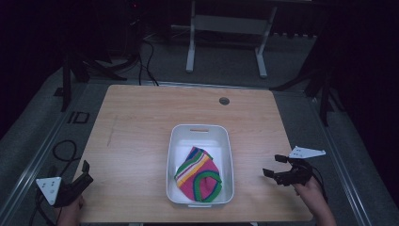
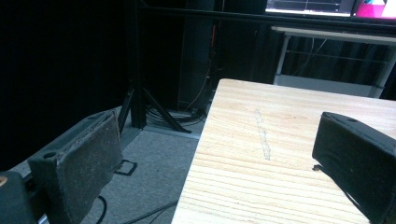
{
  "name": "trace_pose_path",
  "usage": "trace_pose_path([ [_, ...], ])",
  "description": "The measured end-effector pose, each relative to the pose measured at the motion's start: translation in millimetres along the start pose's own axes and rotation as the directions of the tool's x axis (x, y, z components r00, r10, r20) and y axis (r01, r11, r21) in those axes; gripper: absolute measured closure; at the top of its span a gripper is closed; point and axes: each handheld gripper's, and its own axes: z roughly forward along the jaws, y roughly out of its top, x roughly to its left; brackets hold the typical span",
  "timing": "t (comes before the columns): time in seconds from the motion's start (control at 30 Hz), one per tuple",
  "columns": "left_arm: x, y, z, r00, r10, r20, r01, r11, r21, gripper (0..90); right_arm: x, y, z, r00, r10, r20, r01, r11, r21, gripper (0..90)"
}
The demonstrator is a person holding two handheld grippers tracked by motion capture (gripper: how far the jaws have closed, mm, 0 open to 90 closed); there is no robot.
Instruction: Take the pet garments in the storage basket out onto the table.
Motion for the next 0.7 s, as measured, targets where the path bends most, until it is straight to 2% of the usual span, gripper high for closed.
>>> trace_pose_path([
  [0.1, 0.0, 0.0, 0.0, 1.0000, 0.000, 0.000, 0.000, 1.0000, 0.000, 1.9, 4.8, 9.1, 0.3, 0.9997, -0.021, -0.015, 0.021, 1.000, -0.001, 12.8],
  [0.13, -0.1, 0.0, 0.0, 1.0000, 0.001, 0.000, -0.001, 1.0000, 0.000, 1.8, 11.1, 20.8, 1.9, 0.9983, -0.051, -0.030, 0.051, 0.999, 0.002, 12.8],
  [0.23, 0.0, 0.0, 0.0, 1.0000, 0.001, 0.001, -0.001, 1.0000, 0.000, 1.9, 16.1, 29.7, 4.1, 0.9963, -0.075, -0.043, 0.075, 0.997, 0.006, 12.9],
  [0.27, 0.0, 0.0, 0.0, 1.0000, 0.000, 0.001, 0.000, 1.0000, 0.000, 1.8, 21.4, 39.3, 7.7, 0.9930, -0.102, -0.059, 0.103, 0.995, 0.010, 12.9],
  [0.33, 0.2, 0.0, 0.0, 1.0000, -0.001, 0.002, 0.001, 1.0000, -0.001, 1.9, 27.0, 49.3, 12.4, 0.9895, -0.124, -0.073, 0.126, 0.992, 0.014, 12.9],
  [0.4, 0.3, 0.0, 0.0, 1.0000, -0.001, 0.003, 0.001, 1.0000, 0.000, 1.8, 29.2, 52.3, 14.1, 0.9879, -0.134, -0.078, 0.136, 0.991, 0.018, 12.9],
  [0.43, 0.3, 0.0, 0.0, 1.0000, -0.002, 0.003, 0.002, 1.0000, 0.000, 1.8, 34.6, 60.1, 18.7, 0.9837, -0.154, -0.093, 0.157, 0.987, 0.024, 12.9],
  [0.57, 0.3, 0.0, 0.0, 1.0000, -0.001, 0.005, 0.001, 1.0000, 0.000, 1.9, 44.8, 72.4, 28.3, 0.9754, -0.186, -0.118, 0.192, 0.981, 0.036, 12.9],
  [0.7, 0.6, 0.0, -0.1, 1.0000, -0.004, 0.007, 0.004, 1.0000, 0.000, 1.9, 57.3, 86.0, 41.9, 0.9633, -0.223, -0.150, 0.232, 0.972, 0.046, 12.9],
])
